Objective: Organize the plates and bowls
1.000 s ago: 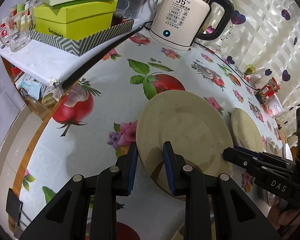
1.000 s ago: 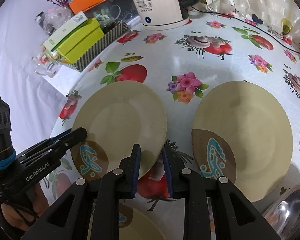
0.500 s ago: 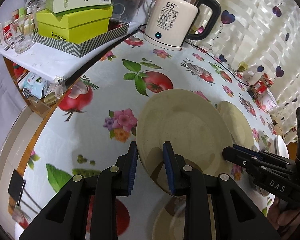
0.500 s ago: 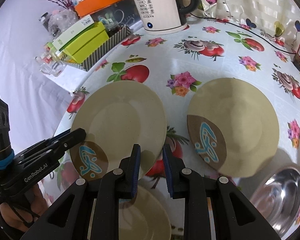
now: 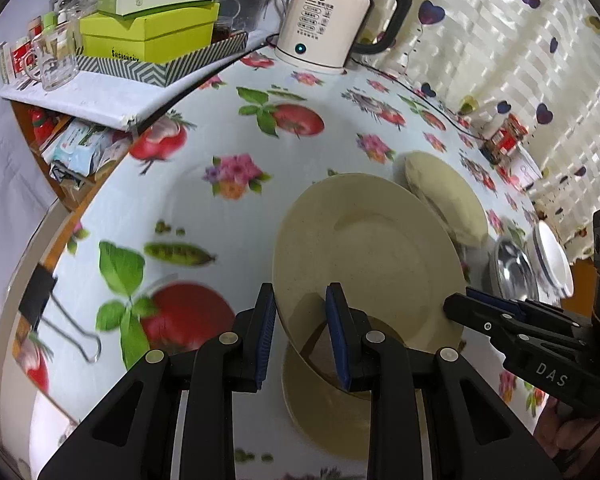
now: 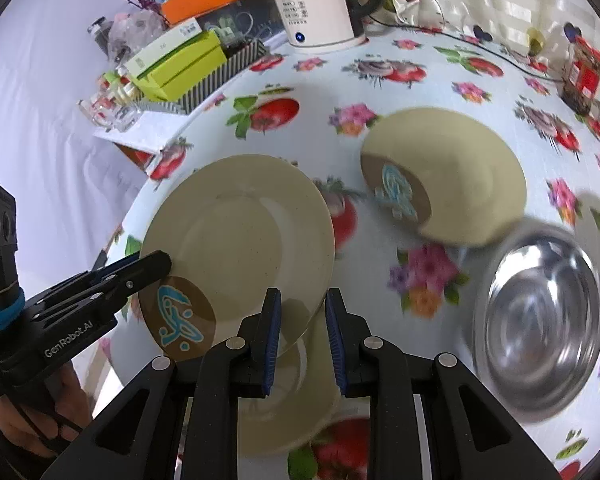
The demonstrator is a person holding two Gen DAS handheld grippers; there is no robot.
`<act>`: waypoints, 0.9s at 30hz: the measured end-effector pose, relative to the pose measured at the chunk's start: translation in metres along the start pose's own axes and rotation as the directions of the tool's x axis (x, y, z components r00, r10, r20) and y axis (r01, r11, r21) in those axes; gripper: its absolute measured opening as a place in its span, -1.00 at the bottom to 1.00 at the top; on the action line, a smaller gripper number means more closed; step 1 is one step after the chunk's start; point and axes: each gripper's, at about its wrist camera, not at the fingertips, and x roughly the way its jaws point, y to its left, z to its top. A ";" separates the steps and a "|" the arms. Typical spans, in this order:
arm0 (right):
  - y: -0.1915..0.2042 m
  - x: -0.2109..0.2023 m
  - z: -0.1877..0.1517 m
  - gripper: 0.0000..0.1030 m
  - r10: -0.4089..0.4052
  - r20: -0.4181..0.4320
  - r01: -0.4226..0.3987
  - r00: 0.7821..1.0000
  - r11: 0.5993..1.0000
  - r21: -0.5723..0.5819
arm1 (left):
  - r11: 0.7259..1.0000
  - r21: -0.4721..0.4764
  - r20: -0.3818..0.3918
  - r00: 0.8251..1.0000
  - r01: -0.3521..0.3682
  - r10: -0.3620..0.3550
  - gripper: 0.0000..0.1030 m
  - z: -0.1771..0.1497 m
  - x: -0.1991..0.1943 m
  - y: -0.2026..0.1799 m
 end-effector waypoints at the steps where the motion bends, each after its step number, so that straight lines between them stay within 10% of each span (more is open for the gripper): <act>1: 0.000 -0.001 -0.004 -0.57 -0.001 -0.002 0.001 1.000 1.000 -0.001 | 1.000 0.000 -0.004 1.000 0.000 0.000 -0.48 -0.003 -0.001 -0.001; 27: 0.000 -0.008 -0.057 -0.54 -0.017 -0.054 0.017 0.998 1.000 -0.001 | 1.000 0.031 -0.072 0.997 -0.003 0.005 -0.48 -0.048 -0.008 -0.011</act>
